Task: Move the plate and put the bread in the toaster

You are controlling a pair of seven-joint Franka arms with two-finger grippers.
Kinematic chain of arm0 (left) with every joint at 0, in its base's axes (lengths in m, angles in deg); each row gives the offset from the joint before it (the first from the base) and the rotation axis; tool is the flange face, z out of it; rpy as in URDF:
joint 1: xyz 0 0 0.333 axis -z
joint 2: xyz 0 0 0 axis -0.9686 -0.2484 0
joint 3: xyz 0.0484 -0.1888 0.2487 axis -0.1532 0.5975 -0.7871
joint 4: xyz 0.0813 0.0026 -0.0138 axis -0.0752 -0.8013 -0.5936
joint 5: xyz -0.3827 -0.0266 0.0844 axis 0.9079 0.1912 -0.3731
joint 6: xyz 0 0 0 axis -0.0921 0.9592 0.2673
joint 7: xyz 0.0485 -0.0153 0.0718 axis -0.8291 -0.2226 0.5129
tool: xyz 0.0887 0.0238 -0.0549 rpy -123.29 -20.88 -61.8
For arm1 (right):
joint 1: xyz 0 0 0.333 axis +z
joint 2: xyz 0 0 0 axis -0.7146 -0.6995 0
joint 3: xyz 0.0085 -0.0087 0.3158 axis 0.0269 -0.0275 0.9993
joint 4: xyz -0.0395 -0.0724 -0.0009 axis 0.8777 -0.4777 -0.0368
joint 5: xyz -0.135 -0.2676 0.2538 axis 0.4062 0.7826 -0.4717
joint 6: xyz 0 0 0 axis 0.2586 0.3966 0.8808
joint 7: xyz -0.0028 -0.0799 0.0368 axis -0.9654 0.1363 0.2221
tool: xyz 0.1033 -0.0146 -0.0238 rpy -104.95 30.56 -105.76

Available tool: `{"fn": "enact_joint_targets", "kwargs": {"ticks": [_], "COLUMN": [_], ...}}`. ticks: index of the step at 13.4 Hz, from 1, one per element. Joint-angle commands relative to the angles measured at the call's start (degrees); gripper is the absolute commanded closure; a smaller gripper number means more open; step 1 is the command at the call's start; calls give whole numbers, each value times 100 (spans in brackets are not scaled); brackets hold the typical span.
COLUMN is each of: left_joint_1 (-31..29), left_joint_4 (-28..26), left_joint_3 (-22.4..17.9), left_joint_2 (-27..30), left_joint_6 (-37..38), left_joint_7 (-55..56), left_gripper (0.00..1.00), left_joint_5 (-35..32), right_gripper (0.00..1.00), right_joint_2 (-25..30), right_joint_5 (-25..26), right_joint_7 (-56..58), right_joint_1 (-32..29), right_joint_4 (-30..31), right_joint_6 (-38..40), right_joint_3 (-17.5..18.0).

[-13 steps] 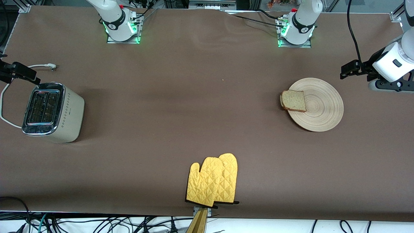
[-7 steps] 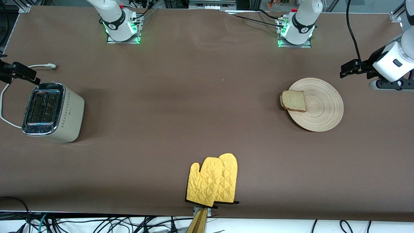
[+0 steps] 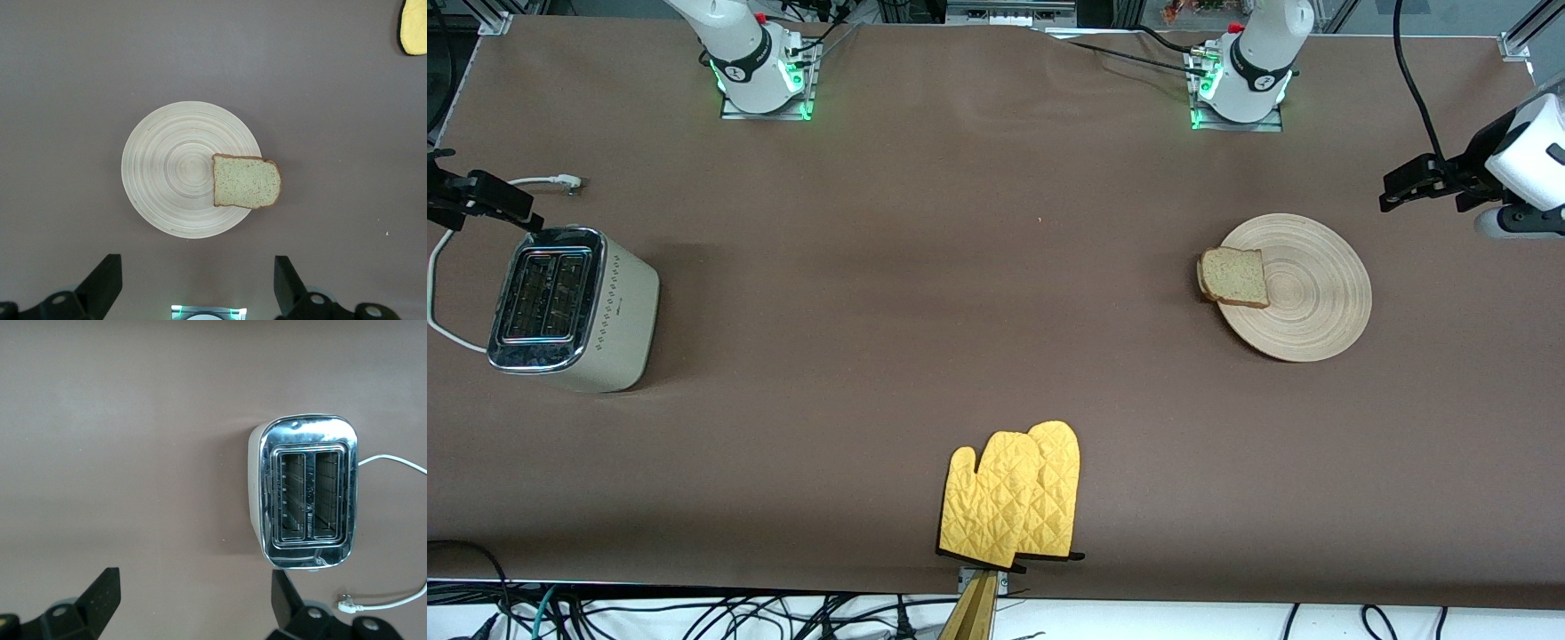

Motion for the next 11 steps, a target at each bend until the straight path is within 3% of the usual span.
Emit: {"fn": "enact_joint_targets", "kwargs": {"ticks": [1, 11], "left_joint_1": [-40, -40], "left_joint_4": [163, 155], "left_joint_3": [32, 50], "left_joint_2": [-4, -4], "left_joint_6": [87, 52], "left_joint_7": [53, 44], "left_gripper": [0, 0], "left_joint_5": [-71, -62], "right_gripper": [0, 0], "right_joint_2": [23, -48], "right_joint_5": [-12, -47], "right_joint_7": [52, 43], "right_joint_1": [73, 90], "right_joint_4": [19, 11], "right_joint_6": [33, -37], "right_joint_3": [12, -5]}}
